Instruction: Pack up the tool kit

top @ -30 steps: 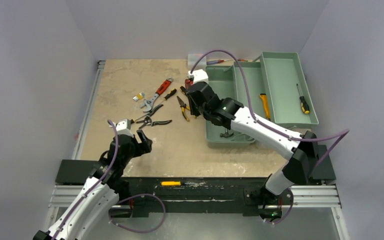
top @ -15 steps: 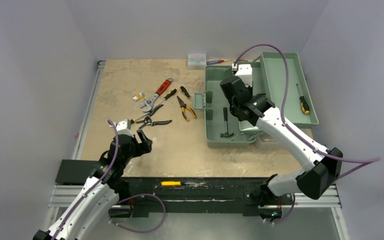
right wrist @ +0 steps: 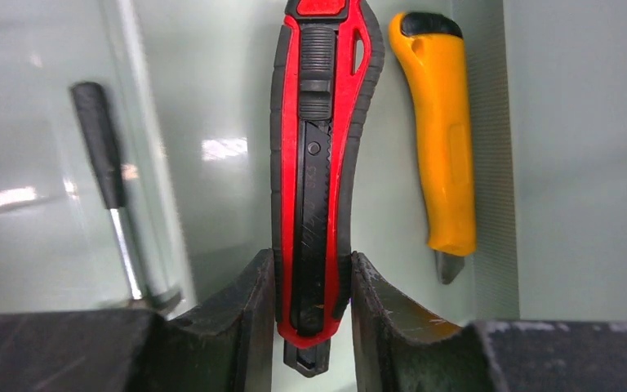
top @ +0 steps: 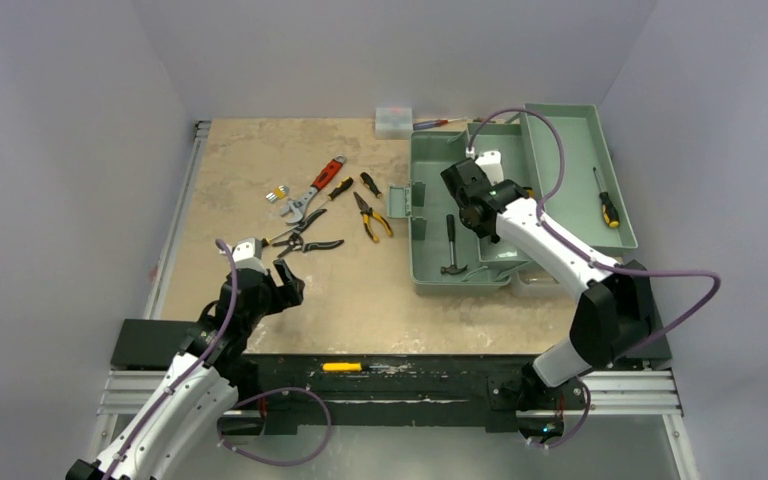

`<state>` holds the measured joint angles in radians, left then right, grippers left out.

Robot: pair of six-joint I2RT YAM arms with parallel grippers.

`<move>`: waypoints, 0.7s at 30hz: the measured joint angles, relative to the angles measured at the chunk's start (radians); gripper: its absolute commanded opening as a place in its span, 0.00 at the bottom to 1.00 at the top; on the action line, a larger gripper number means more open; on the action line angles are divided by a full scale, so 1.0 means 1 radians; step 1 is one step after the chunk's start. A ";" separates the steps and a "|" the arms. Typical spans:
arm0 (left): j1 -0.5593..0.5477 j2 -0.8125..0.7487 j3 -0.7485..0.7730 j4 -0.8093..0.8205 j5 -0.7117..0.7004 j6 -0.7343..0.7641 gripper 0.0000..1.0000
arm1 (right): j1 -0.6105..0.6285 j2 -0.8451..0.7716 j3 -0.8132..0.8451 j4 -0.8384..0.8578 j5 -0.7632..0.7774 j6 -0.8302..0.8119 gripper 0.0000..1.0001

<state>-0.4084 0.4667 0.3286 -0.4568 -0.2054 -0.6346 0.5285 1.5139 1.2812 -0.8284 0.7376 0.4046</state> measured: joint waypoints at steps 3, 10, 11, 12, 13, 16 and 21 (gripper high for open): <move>0.000 0.000 0.000 0.000 -0.001 0.000 0.77 | -0.007 0.034 0.016 -0.046 0.015 0.004 0.47; 0.000 0.000 0.000 0.000 -0.005 0.000 0.77 | -0.003 0.005 0.079 -0.105 0.034 0.026 0.54; 0.000 0.000 0.000 0.000 -0.005 0.000 0.77 | 0.000 -0.005 0.089 -0.106 0.032 0.024 0.56; 0.000 0.000 0.000 0.000 -0.005 0.000 0.77 | 0.006 -0.018 0.101 -0.107 0.031 0.021 0.59; 0.000 0.000 0.000 0.000 -0.005 0.000 0.77 | 0.017 -0.034 0.113 -0.105 0.028 0.013 0.61; 0.000 0.003 0.000 0.000 -0.005 0.000 0.77 | 0.072 -0.092 0.134 -0.075 -0.008 -0.030 0.65; 0.000 0.014 0.000 0.000 -0.005 0.000 0.77 | 0.141 -0.143 0.177 0.000 -0.174 -0.084 0.66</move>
<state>-0.4084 0.4805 0.3286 -0.4568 -0.2108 -0.6346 0.6693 1.3712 1.4578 -0.8288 0.5632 0.3210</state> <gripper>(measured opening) 0.770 0.653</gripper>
